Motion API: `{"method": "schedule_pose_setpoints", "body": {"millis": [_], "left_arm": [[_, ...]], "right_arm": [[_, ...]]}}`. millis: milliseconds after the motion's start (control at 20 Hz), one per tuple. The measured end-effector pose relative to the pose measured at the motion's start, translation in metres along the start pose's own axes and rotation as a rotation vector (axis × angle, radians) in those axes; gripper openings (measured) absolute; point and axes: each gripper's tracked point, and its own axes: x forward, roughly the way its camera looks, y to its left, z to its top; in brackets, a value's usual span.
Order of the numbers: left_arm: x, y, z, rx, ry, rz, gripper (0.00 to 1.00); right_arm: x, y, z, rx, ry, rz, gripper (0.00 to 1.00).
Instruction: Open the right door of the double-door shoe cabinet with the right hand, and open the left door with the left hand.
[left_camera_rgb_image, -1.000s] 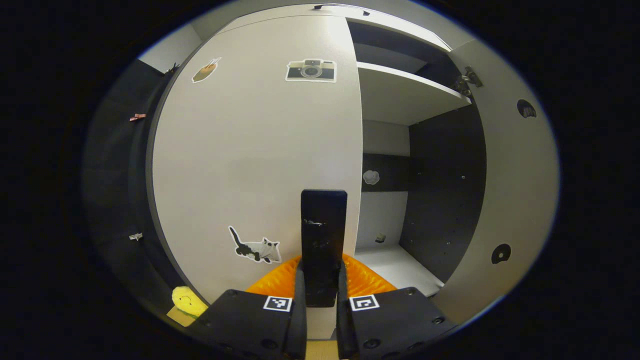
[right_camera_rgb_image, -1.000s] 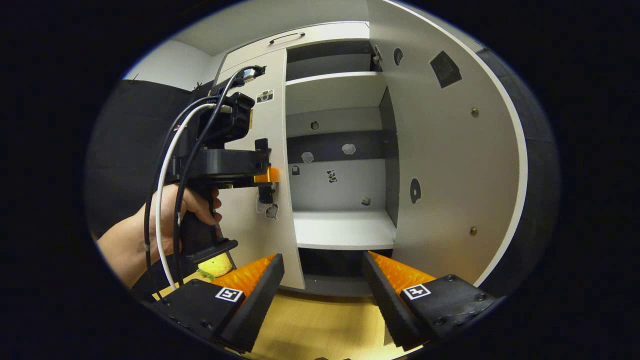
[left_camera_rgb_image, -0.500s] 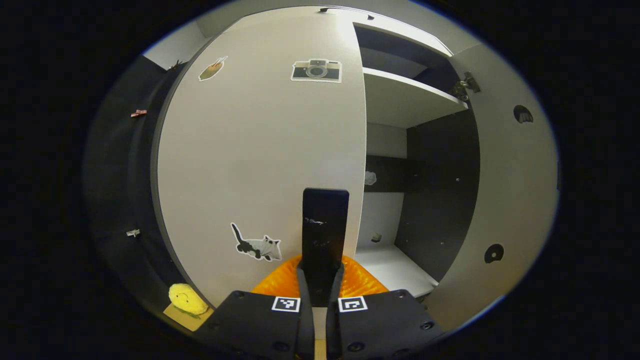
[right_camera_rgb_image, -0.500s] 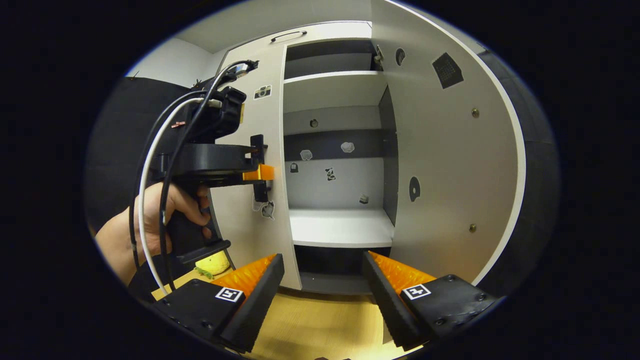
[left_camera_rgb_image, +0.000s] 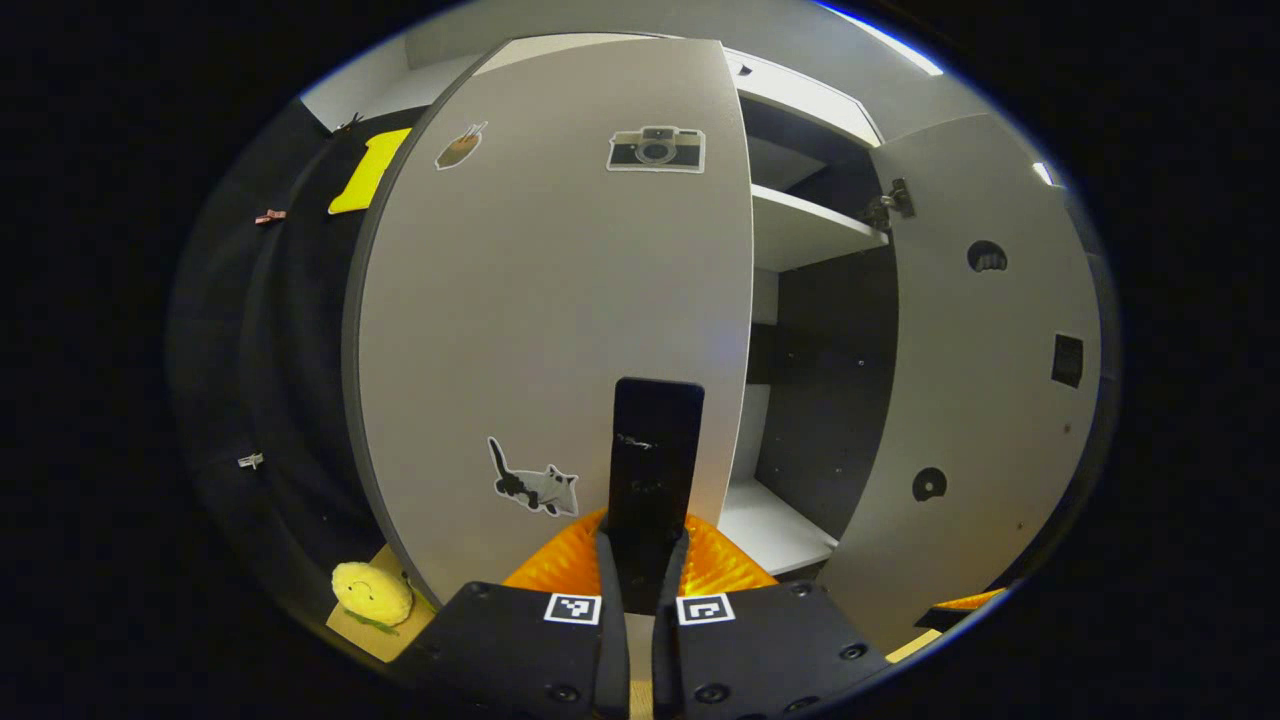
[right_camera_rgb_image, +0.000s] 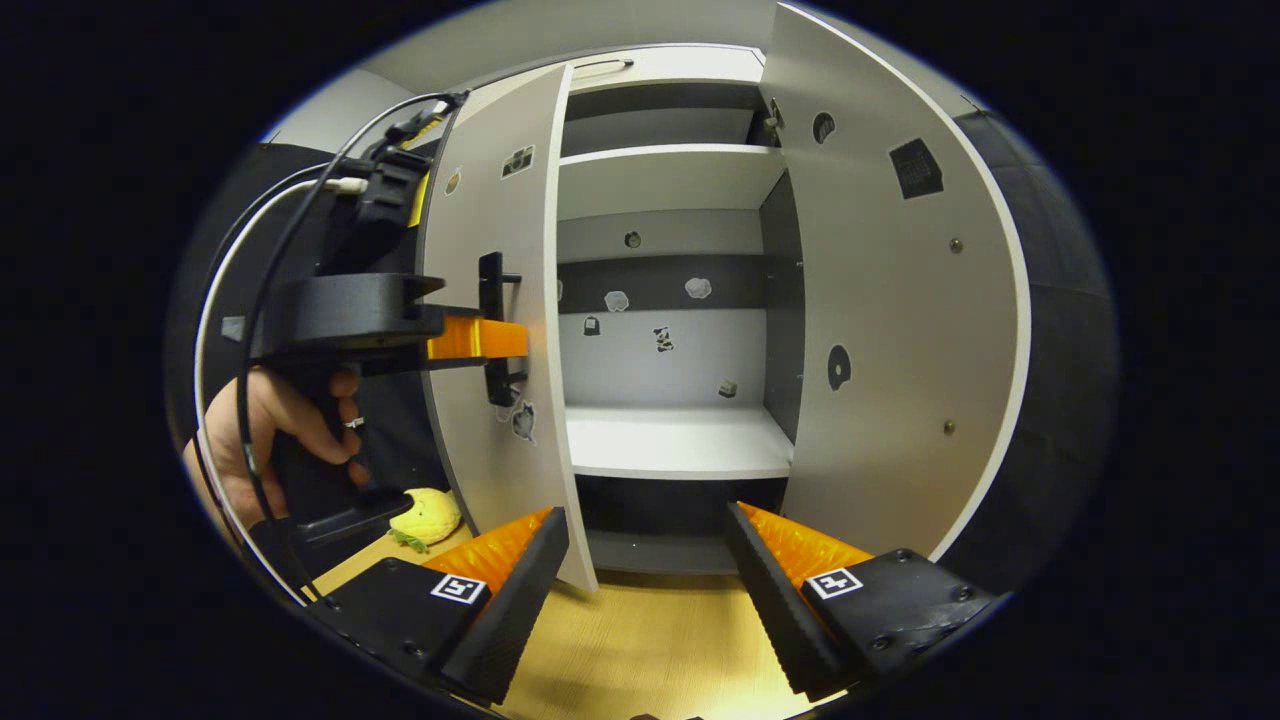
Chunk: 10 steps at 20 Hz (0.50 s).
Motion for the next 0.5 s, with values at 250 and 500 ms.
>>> {"method": "schedule_pose_setpoints", "body": {"millis": [250,500], "left_arm": [[-0.002,0.004,0.001,0.015,-0.018,-0.037,0.13],[-0.006,0.007,0.002,0.046,-0.044,-0.054,0.13]], "right_arm": [[-0.008,-0.009,0.006,0.04,-0.029,-0.094,1.0],[-0.019,-0.017,0.008,0.033,-0.045,-0.17,1.0]]}}
